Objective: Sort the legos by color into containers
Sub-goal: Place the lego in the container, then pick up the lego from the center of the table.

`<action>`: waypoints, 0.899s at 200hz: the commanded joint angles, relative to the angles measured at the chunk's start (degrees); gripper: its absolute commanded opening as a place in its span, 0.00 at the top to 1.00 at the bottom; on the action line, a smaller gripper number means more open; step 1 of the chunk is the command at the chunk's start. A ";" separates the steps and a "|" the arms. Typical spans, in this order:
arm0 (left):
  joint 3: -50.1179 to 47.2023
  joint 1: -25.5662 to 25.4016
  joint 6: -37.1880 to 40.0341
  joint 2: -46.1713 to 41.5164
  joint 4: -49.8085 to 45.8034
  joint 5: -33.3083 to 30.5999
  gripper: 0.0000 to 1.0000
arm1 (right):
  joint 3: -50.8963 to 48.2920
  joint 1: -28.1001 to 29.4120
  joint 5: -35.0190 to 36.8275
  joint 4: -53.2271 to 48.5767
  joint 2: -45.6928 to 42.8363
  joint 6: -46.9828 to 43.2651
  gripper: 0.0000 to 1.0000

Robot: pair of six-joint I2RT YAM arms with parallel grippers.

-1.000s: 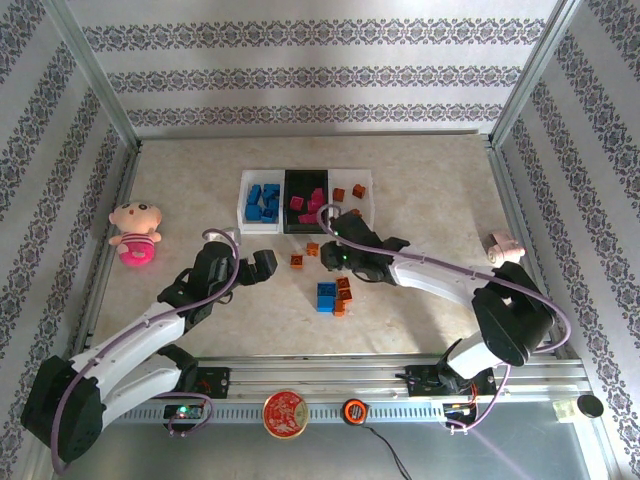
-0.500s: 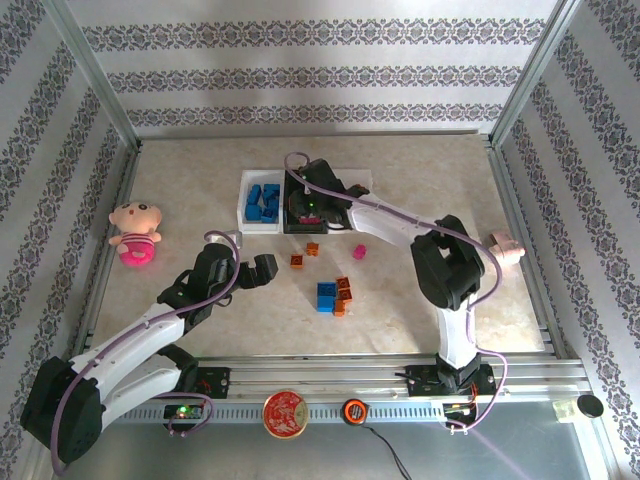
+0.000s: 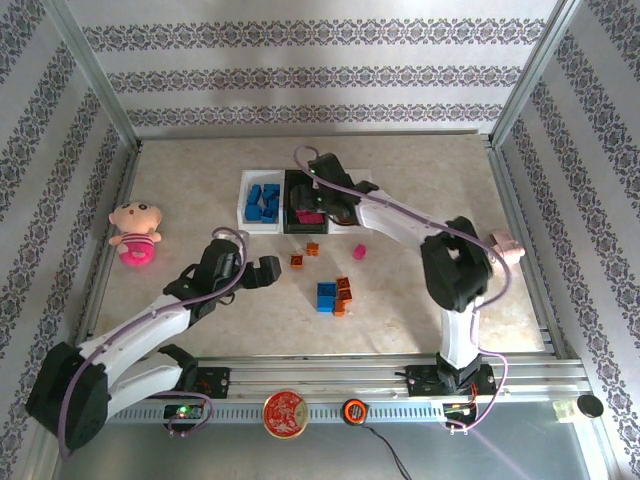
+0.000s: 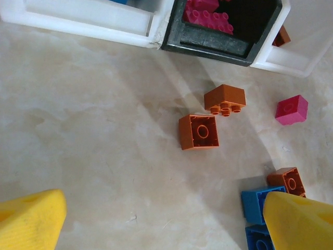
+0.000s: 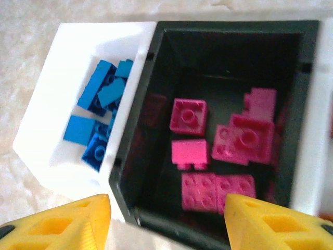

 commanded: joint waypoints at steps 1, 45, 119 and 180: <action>3.45 -0.62 1.98 4.81 1.67 2.13 0.06 | -8.64 0.13 3.39 4.10 -10.32 0.61 0.38; 10.74 -5.94 4.14 18.36 5.28 0.85 0.06 | -27.14 -1.72 4.77 7.51 -26.21 3.11 0.35; 16.02 -8.40 2.49 30.56 8.35 -3.72 0.14 | -42.17 -5.55 2.46 8.75 -39.97 4.65 0.34; 17.92 -8.20 4.18 37.78 11.02 -3.97 0.25 | -43.23 -5.73 0.80 9.92 -39.74 4.89 0.34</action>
